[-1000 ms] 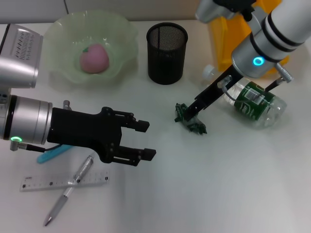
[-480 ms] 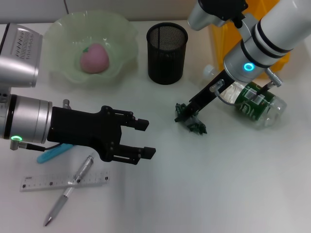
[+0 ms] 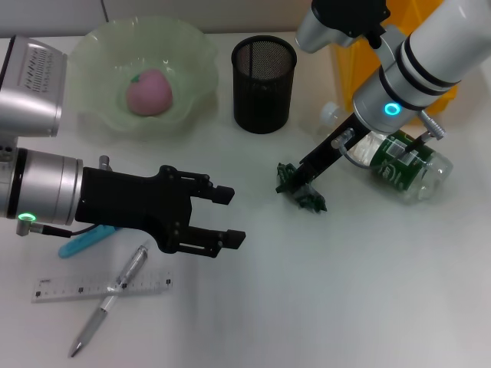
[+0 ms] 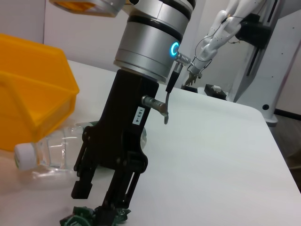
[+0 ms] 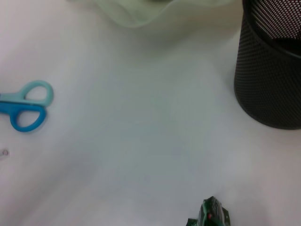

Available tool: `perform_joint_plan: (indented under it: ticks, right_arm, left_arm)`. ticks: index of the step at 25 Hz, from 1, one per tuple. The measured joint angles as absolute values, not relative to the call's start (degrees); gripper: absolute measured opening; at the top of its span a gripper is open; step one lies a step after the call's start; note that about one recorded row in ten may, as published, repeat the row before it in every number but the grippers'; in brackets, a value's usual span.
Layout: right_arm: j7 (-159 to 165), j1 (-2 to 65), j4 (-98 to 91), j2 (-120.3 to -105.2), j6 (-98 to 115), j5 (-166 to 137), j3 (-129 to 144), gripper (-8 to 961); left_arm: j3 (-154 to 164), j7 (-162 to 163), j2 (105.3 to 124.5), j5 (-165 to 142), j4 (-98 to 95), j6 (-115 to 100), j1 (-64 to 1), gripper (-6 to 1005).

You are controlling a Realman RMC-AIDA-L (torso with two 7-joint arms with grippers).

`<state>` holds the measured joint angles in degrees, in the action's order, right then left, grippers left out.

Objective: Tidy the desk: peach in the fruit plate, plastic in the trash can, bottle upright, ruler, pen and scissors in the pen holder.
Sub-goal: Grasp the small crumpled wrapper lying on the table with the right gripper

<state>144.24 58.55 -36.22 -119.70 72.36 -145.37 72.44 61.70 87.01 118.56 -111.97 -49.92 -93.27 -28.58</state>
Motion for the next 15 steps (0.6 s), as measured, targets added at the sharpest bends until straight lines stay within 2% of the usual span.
perform_joint_plan:
  ticks: [6, 11, 15]
  right_arm:
    - [144.4, 58.5, -36.2, -119.7, 72.3, -145.4, 72.4, 629]
    - [144.5, 58.5, -36.1, -119.7, 72.3, -145.4, 72.4, 557]
    - [144.5, 58.4, -36.1, -119.7, 72.4, -145.4, 72.4, 555]
  left_arm:
    - [61.7, 87.0, 118.56, -112.0, -49.9, -93.1, -28.6, 701]
    - [61.7, 87.0, 118.56, -112.0, -49.9, -92.9, -28.7, 700]
    - [61.7, 86.9, 118.56, -112.0, -49.9, -92.8, -28.7, 700]
